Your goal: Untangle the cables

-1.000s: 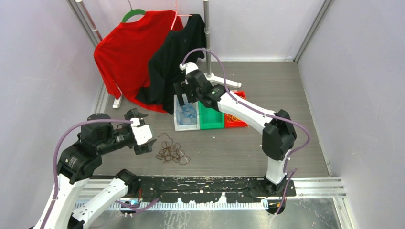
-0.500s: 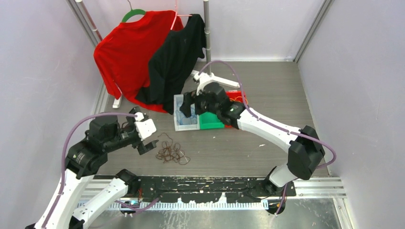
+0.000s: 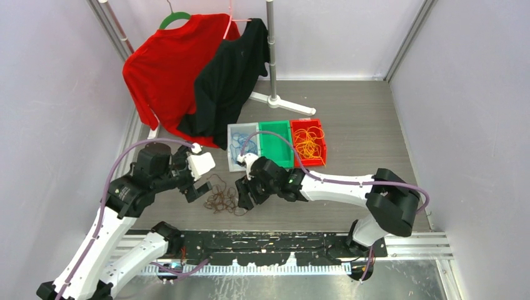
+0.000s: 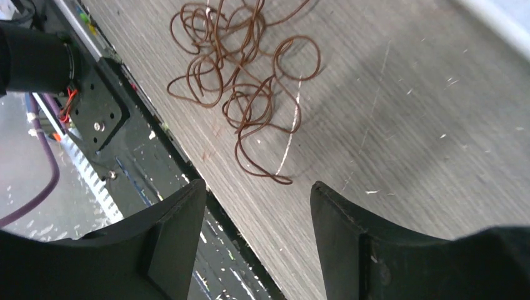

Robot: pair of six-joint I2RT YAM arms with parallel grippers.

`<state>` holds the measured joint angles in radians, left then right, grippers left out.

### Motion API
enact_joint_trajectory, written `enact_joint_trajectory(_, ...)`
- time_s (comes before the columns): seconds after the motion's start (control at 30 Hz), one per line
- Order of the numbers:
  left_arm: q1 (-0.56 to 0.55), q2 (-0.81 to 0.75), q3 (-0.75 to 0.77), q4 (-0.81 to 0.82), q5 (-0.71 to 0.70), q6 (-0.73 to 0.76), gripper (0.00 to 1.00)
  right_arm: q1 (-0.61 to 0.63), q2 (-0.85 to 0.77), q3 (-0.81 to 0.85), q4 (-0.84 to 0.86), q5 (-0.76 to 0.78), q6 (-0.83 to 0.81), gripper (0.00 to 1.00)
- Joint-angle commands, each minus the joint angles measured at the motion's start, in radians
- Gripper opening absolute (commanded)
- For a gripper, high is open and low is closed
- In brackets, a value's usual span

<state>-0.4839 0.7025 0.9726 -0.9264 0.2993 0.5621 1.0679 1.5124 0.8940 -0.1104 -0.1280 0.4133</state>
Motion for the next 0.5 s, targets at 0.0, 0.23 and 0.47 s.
enact_joint_trajectory(0.0,0.005,-0.005,0.047,0.002,0.036,0.02,0.99,0.009,0.022,0.01,0.048,-0.065,0.017,0.67)
enact_joint_trajectory(0.23,0.005,-0.026,0.069,-0.016,0.047,0.036,0.98,0.015,0.154,0.097,-0.019,-0.059,-0.028,0.61)
enact_joint_trajectory(0.47,0.005,-0.042,0.069,-0.035,0.045,0.054,0.98,0.018,0.17,0.12,-0.013,-0.076,-0.044,0.11)
